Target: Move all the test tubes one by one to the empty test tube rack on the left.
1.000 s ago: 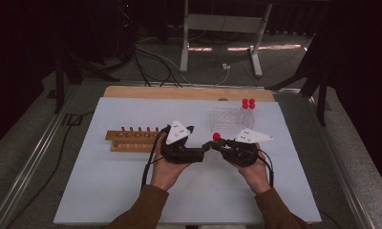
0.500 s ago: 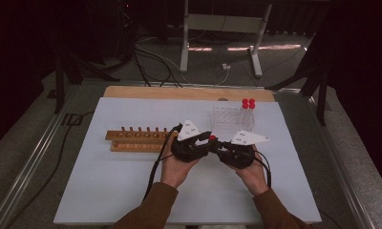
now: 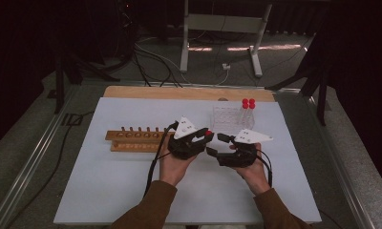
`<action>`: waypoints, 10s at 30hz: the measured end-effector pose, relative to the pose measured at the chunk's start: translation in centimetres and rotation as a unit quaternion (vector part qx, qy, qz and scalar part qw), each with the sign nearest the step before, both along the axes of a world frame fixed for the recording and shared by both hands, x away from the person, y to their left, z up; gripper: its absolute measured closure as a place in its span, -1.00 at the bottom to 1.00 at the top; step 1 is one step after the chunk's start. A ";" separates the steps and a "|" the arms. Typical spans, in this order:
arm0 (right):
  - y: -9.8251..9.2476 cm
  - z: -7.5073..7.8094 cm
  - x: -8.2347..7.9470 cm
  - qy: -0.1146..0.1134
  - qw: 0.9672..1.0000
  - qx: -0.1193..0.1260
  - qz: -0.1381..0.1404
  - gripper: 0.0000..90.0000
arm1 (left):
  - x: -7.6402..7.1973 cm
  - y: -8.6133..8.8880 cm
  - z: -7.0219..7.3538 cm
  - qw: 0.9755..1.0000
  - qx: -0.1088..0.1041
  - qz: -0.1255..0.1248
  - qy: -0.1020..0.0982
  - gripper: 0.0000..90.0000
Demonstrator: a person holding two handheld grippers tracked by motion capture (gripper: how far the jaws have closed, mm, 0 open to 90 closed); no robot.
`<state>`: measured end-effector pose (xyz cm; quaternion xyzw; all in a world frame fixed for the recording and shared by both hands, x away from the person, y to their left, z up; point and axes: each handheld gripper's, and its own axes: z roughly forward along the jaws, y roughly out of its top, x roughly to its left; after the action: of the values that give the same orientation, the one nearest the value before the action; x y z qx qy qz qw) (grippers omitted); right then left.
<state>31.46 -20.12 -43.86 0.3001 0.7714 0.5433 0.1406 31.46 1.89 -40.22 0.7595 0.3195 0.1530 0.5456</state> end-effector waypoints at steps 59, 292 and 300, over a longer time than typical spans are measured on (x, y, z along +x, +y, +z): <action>-3.1 0.7 0.4 0.005 0.998 0.055 -0.043 -0.98 | 2.8 10.5 -1.3 0.989 0.018 0.145 -0.010 0.57; -2.2 1.5 0.7 -0.022 0.999 -0.008 -0.045 0.65 | -2.8 8.6 -0.3 0.993 -0.039 0.111 -0.014 -0.93; -0.9 1.4 0.1 -0.021 0.999 -0.016 -0.028 0.65 | -2.1 6.0 -0.2 0.996 -0.030 0.085 -0.008 -0.89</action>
<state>31.61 -21.05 -42.42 0.3075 0.7680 0.5332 0.1770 29.33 7.85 -40.37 0.7115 0.3830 0.1950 0.5559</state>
